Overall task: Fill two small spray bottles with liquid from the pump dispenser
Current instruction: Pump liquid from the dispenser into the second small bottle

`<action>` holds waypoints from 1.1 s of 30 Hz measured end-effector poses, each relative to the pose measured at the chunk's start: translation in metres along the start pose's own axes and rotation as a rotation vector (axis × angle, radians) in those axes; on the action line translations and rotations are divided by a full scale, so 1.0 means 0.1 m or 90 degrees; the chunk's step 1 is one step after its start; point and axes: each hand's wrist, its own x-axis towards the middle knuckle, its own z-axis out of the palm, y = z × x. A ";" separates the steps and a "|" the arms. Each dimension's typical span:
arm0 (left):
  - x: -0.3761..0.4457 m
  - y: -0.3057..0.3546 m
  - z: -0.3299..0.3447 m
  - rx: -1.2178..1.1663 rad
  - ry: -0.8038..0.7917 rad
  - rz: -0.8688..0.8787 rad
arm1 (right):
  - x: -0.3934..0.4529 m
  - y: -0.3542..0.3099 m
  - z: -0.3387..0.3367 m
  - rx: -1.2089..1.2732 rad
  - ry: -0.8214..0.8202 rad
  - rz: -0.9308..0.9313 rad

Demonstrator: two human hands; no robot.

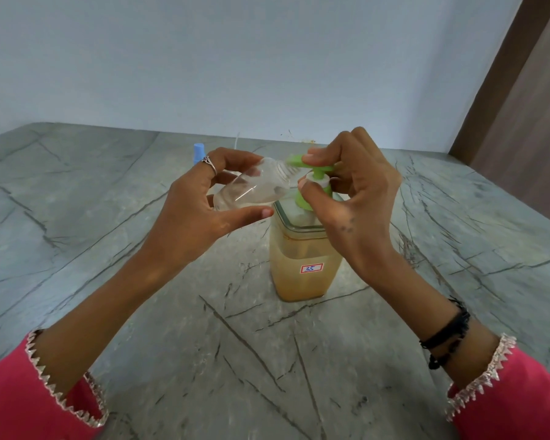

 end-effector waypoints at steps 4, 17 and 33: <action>0.00 0.00 0.01 -0.007 0.003 -0.005 | -0.03 0.02 0.01 0.001 -0.014 -0.013; 0.00 0.03 0.00 -0.018 0.015 -0.003 | -0.08 0.07 0.02 -0.031 -0.005 -0.059; -0.01 0.01 0.01 -0.031 0.008 -0.013 | -0.08 0.08 0.03 -0.075 -0.026 -0.085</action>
